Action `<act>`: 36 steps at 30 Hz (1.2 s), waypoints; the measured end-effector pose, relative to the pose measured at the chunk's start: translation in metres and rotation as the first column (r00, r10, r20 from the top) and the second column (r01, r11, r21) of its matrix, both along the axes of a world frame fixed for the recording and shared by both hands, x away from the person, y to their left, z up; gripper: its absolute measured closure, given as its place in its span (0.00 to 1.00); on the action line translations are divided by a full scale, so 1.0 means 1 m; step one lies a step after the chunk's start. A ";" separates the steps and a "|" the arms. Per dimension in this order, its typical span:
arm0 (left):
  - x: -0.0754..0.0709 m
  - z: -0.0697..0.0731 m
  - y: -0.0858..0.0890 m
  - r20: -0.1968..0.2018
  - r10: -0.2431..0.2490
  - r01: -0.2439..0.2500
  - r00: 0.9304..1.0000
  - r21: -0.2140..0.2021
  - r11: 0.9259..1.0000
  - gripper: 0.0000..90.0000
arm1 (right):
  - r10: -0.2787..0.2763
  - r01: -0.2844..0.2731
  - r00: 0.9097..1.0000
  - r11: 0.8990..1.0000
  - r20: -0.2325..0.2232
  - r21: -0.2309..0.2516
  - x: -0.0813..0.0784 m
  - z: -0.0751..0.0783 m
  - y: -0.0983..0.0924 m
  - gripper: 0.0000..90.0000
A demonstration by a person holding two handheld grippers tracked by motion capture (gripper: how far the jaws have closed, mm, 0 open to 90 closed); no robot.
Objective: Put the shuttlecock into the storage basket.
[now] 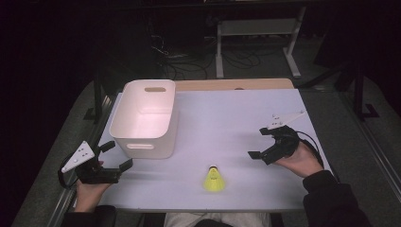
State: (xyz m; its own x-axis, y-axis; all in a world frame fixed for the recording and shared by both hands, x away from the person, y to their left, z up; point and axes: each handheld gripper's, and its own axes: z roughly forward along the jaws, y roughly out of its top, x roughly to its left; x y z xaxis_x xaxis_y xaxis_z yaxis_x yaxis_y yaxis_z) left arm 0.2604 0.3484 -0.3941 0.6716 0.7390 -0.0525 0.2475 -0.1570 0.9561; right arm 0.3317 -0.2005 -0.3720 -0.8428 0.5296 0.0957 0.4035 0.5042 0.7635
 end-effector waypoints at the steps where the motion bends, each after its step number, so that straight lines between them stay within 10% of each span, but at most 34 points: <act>1: 0.000 0.000 0.000 0.001 0.000 0.000 1.000 -0.001 1.000 0.00 | 0.005 -0.005 1.000 1.000 -0.003 -0.003 0.000 0.000 0.002 0.00; 36: 0.002 0.000 -0.001 -0.001 -0.009 0.009 1.000 0.000 1.000 0.00 | 0.200 -0.203 0.976 0.979 -0.084 -0.031 -0.003 -0.011 0.041 0.23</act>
